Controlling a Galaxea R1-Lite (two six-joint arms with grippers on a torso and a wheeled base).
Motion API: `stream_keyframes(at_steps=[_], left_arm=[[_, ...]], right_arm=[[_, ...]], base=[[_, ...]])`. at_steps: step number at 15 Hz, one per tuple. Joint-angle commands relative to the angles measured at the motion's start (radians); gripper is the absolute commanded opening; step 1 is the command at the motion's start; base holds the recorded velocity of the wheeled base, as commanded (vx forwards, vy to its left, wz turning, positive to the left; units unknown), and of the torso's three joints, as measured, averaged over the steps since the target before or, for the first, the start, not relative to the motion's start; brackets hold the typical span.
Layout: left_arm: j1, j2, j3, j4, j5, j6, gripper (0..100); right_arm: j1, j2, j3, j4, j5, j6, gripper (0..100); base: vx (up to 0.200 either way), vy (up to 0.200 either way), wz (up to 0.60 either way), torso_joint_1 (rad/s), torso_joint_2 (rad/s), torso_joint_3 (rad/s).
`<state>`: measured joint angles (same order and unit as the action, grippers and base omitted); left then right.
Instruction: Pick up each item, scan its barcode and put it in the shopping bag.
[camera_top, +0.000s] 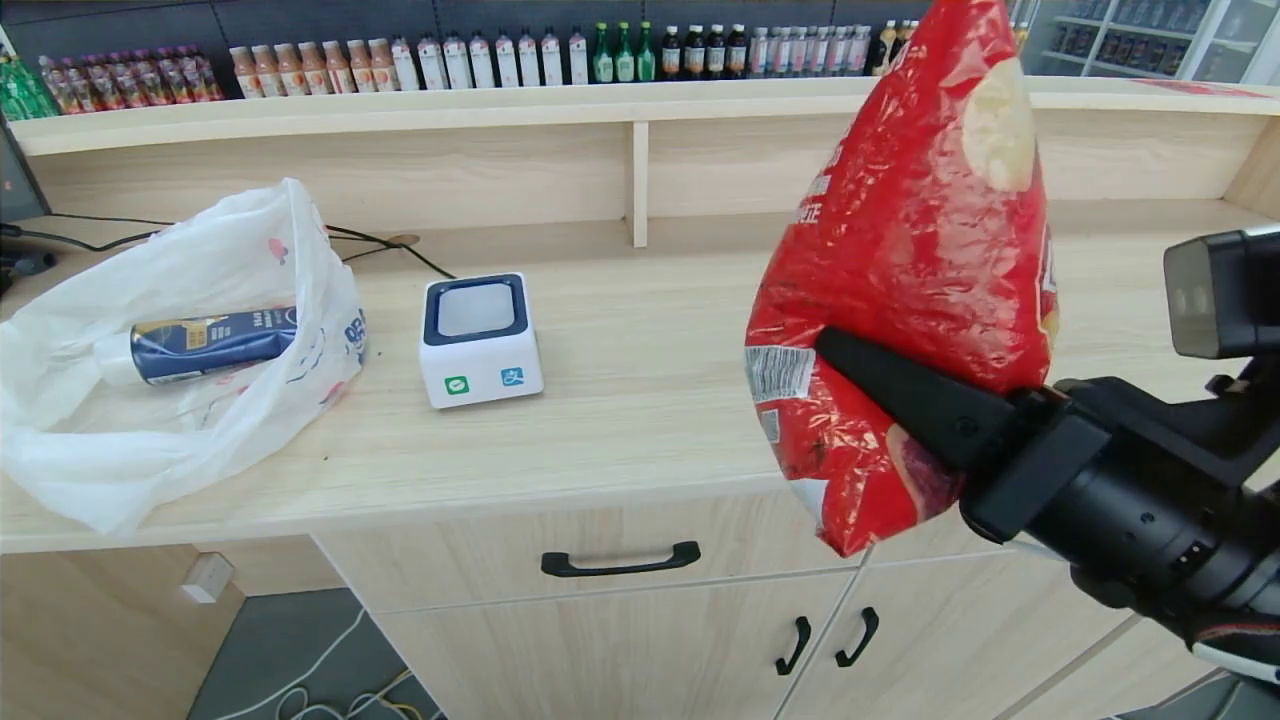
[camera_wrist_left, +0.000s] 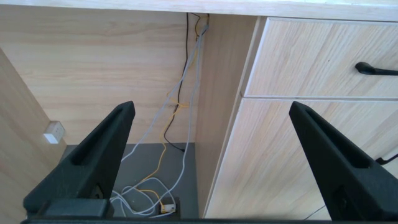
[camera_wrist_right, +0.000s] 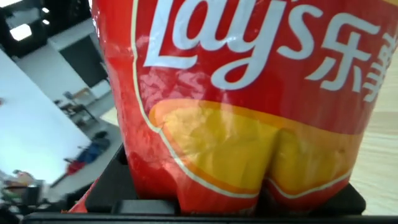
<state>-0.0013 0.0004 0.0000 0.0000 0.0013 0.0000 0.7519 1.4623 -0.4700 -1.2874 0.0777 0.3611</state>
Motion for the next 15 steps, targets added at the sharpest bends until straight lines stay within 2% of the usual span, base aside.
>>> stream_keyframes(at_steps=[1,4,6,8,11,12,13,15], left_arm=[[0.000,0.000,0.000,0.000,0.000,0.000,100],[0.000,0.000,0.000,0.000,0.000,0.000,100],[0.000,0.000,0.000,0.000,0.000,0.000,100],[0.000,0.000,0.000,0.000,0.000,0.002,100],[0.000,0.000,0.000,0.000,0.000,0.000,100],[0.000,0.000,0.000,0.000,0.000,-0.002,100],[0.000,0.000,0.000,0.000,0.000,-0.002,100],[0.000,0.000,0.000,0.000,0.000,-0.002,100]], right_arm=[[-0.042,-0.002,-0.004,0.039,-0.035,-0.083,0],[-0.037,0.001,-0.030,0.088,-0.168,-0.243,0],[-0.040,0.001,-0.019,0.088,-0.194,-0.353,0],[-0.045,0.003,-0.004,0.085,-0.271,-0.461,0],[-0.055,0.015,-0.013,0.083,-0.305,-0.475,0],[-0.109,0.016,-0.033,0.066,-0.302,-0.475,0],[-0.109,0.016,-0.033,0.066,-0.302,-0.475,0],[-0.197,0.079,-0.045,-0.081,-0.234,-0.442,0]], base=[[0.000,0.000,0.00,0.000,0.00,0.000],[0.000,0.000,0.00,0.000,0.00,0.000],[0.000,0.000,0.00,0.000,0.00,0.000],[0.000,0.000,0.00,0.000,0.00,0.000],[0.000,0.000,0.00,0.000,0.00,0.000],[0.000,0.000,0.00,0.000,0.00,0.000],[0.000,0.000,0.00,0.000,0.00,0.000],[0.000,0.000,0.00,0.000,0.00,0.000]])
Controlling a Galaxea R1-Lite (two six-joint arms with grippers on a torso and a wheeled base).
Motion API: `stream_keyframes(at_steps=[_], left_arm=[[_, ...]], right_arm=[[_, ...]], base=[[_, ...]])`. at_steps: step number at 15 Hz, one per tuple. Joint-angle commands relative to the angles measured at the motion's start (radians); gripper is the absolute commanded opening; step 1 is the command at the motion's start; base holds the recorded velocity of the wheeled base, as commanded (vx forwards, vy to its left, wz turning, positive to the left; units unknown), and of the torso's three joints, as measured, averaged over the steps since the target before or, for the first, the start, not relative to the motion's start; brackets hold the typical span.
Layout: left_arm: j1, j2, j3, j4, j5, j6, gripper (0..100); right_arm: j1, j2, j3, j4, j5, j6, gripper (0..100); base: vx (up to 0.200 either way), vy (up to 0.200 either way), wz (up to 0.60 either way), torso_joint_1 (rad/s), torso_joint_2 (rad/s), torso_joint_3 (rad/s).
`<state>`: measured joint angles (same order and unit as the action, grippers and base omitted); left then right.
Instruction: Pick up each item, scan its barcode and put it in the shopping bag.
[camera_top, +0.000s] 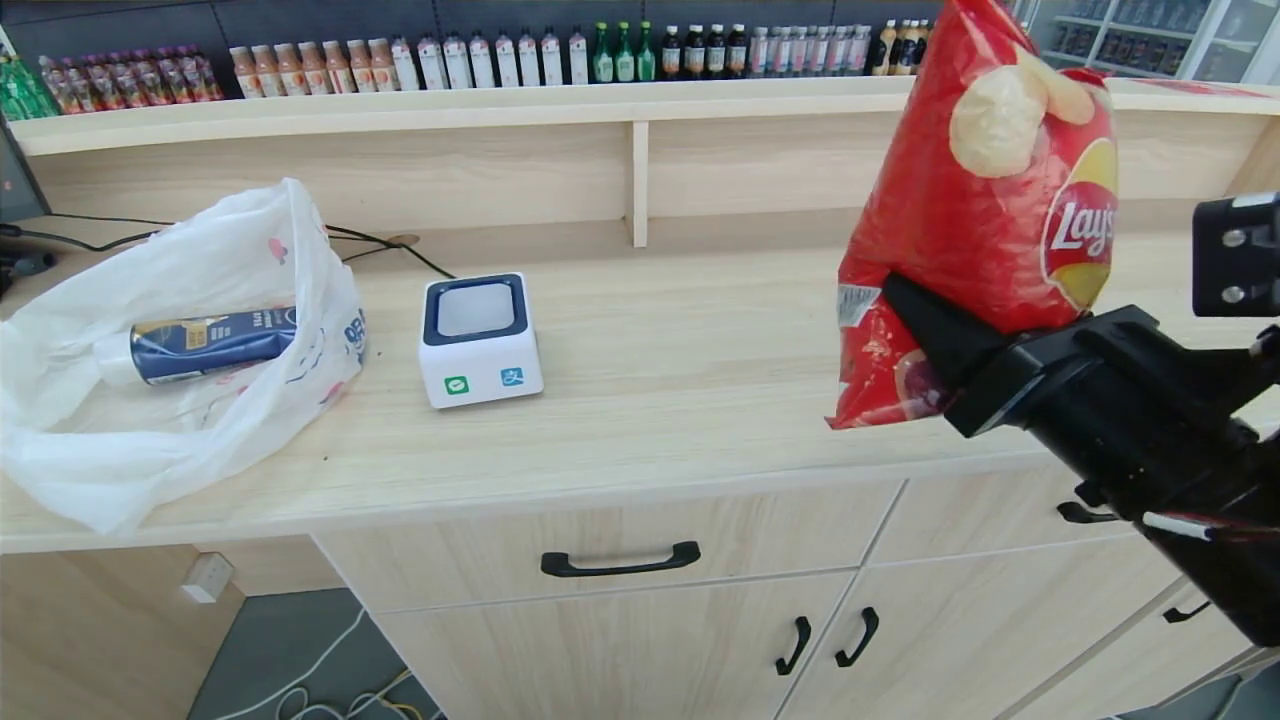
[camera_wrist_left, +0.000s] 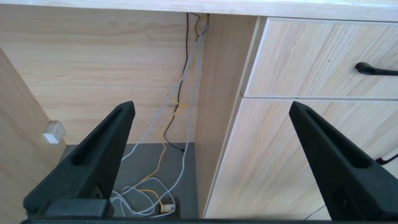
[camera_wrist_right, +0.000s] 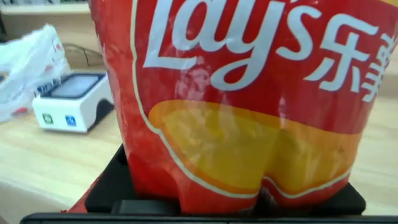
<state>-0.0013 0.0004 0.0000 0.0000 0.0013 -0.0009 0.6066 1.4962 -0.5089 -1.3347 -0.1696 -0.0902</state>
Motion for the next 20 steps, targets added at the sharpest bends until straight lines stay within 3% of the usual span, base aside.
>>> stream_keyframes(at_steps=[1,3,8,20], left_arm=[[0.001,0.000,0.000,0.000,0.000,-0.002,100],[0.001,0.000,0.000,0.000,0.000,-0.002,100],[0.001,0.000,0.000,0.000,0.000,-0.002,100],[0.001,0.000,0.000,0.000,0.000,-0.002,100]], right_arm=[[-0.100,0.082,-0.016,-0.095,0.021,0.007,0],[-0.119,0.122,-0.036,-0.162,0.025,0.003,0],[-0.123,0.133,-0.014,-0.182,0.016,-0.069,0],[-0.120,0.084,0.067,-0.209,0.027,-0.031,0]], base=[[0.000,0.000,0.00,0.000,0.00,0.000],[0.000,0.000,0.00,0.000,0.00,0.000],[0.000,0.000,0.00,0.000,0.00,0.000],[0.000,0.200,0.00,0.004,0.00,0.002]])
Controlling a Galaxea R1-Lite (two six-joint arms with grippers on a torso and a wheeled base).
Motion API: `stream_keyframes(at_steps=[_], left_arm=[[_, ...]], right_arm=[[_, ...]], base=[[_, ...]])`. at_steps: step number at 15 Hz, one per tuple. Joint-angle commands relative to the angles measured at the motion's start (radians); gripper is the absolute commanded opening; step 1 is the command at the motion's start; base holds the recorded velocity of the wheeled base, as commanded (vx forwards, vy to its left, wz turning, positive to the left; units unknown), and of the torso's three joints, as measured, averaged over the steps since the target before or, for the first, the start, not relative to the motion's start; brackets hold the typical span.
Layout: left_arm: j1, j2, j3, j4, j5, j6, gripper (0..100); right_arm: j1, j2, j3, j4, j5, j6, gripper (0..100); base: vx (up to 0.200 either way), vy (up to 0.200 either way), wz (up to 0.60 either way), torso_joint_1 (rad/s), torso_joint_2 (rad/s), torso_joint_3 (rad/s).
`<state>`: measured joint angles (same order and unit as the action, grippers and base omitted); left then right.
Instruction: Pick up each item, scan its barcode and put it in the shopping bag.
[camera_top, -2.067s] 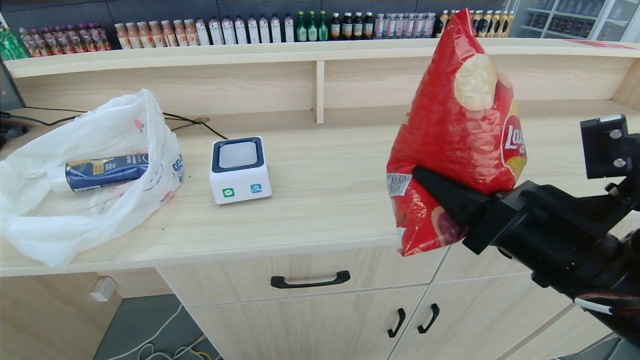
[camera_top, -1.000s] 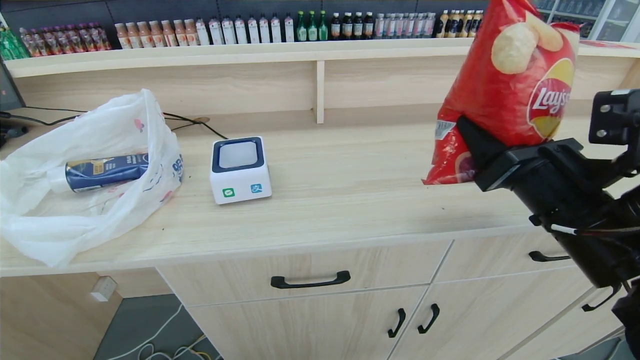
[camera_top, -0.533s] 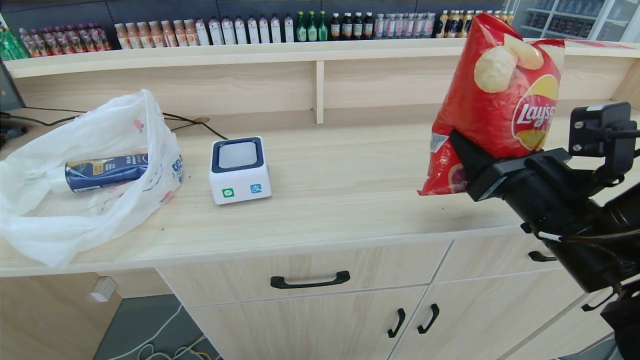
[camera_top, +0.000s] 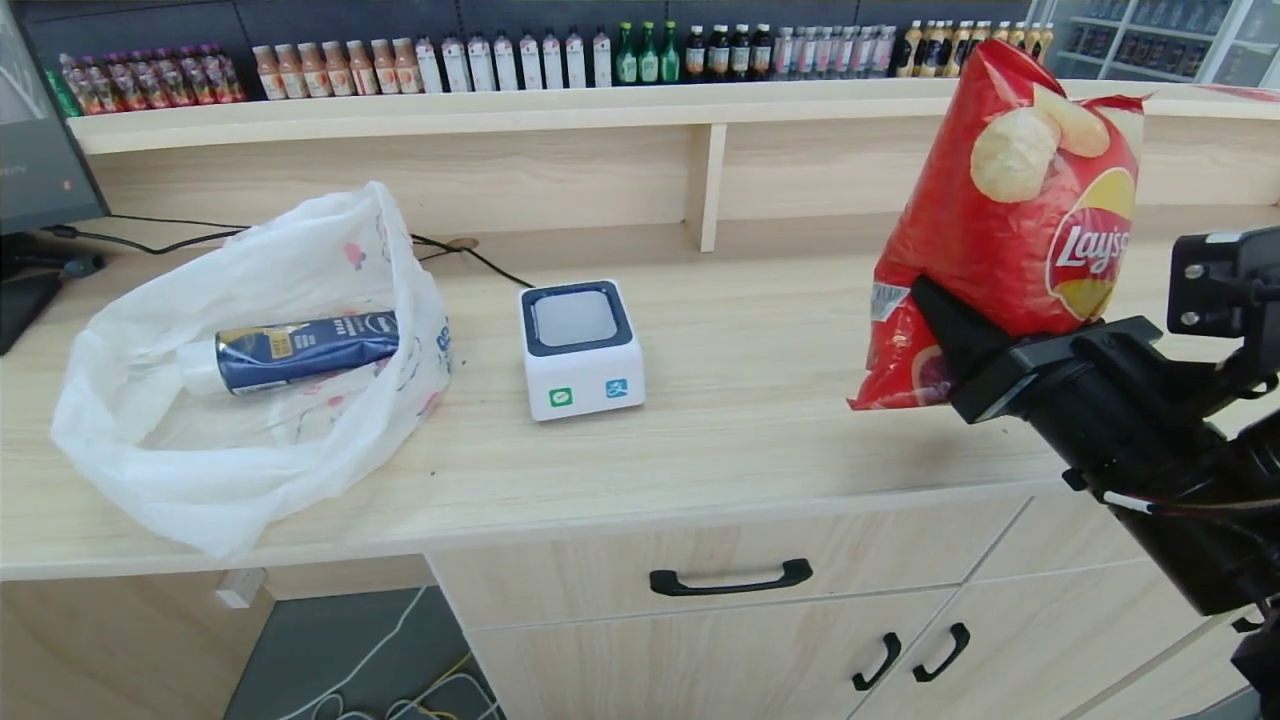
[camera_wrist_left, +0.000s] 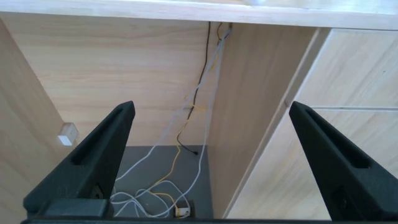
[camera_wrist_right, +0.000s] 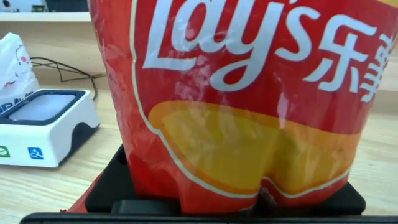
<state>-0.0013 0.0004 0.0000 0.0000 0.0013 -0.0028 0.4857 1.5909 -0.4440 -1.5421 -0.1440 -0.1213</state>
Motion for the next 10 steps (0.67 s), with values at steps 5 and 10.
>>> stream_keyframes(at_steps=[5,10], left_arm=[[0.000,0.000,0.000,0.002,0.000,0.000,100],[0.000,0.000,0.000,0.000,0.000,0.000,100]], right_arm=[[0.002,-0.011,-0.004,-0.003,0.001,0.003,0],[0.011,-0.017,0.004,-0.003,0.001,0.006,0]], base=[[0.000,0.200,0.00,0.004,0.00,0.002],[0.000,0.200,0.00,0.003,0.00,0.002]])
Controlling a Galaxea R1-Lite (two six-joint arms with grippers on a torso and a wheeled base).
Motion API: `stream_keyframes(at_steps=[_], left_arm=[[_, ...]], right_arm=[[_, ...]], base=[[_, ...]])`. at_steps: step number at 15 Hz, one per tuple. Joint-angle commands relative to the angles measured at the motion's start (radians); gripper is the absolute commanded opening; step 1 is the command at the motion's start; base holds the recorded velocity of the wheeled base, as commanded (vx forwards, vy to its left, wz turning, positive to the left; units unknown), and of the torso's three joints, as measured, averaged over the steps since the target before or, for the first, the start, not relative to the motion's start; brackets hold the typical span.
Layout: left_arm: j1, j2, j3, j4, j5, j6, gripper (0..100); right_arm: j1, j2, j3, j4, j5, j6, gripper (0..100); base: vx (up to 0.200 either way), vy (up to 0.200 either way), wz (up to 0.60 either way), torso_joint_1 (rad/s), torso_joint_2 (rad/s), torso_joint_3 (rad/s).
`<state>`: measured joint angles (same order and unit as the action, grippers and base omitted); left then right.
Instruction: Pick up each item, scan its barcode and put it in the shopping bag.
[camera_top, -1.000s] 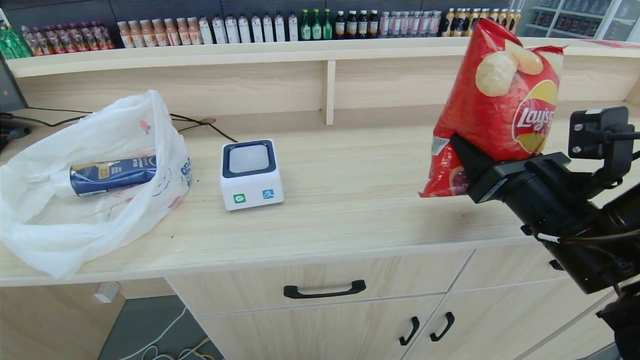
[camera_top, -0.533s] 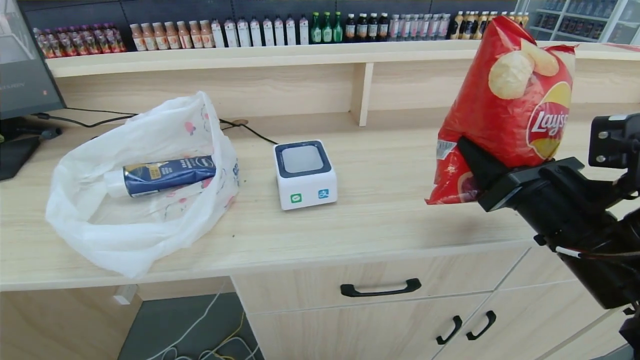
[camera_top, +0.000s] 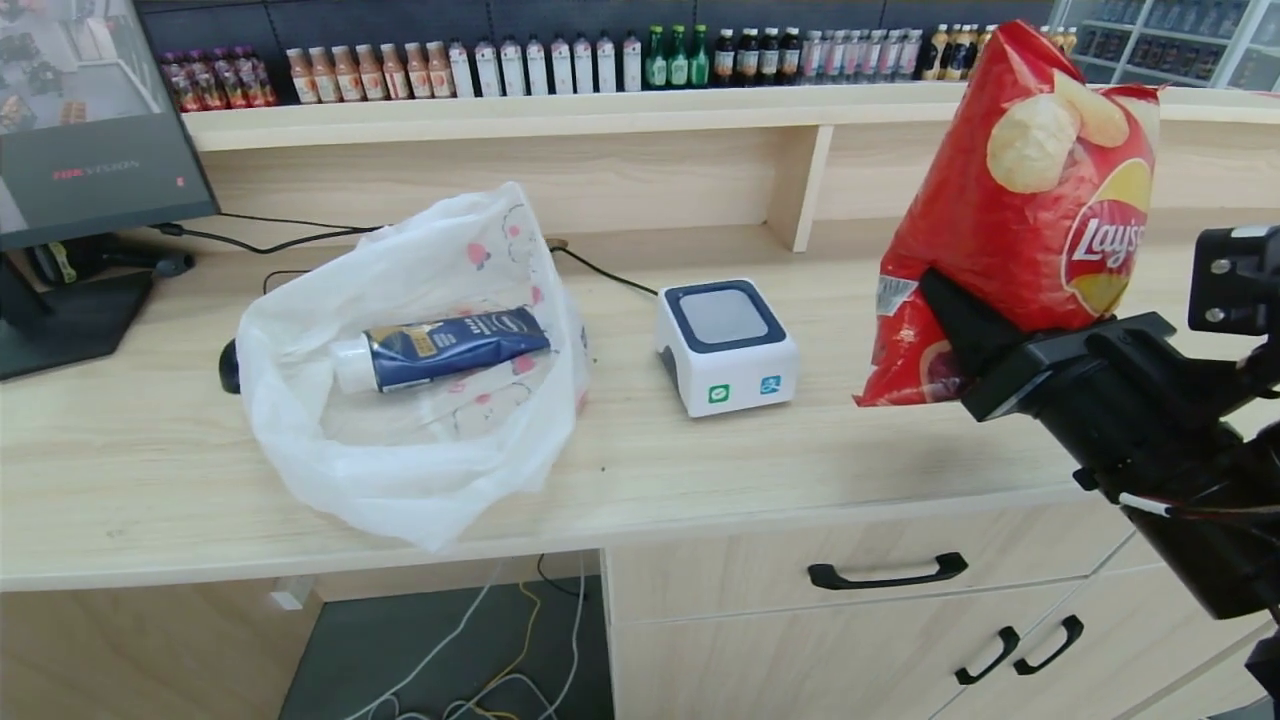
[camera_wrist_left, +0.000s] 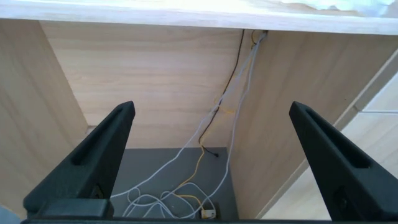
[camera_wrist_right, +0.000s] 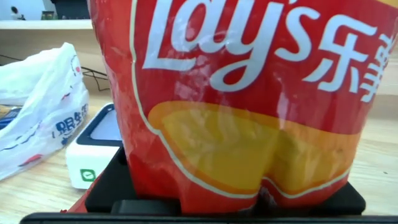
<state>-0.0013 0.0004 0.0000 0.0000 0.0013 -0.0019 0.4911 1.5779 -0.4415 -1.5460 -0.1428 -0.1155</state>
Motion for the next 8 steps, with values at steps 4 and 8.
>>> stream_keyframes(at_steps=[4,8], left_arm=[[0.000,0.000,0.000,0.000,0.000,0.002,100],[0.001,0.000,0.000,0.000,0.000,0.002,100]], right_arm=[[0.009,-0.004,-0.002,0.001,0.000,0.011,0],[0.009,-0.013,0.009,0.003,0.002,0.010,0]], base=[[0.000,0.000,0.00,0.000,0.00,0.000],[0.000,0.000,0.00,0.000,0.00,0.000]])
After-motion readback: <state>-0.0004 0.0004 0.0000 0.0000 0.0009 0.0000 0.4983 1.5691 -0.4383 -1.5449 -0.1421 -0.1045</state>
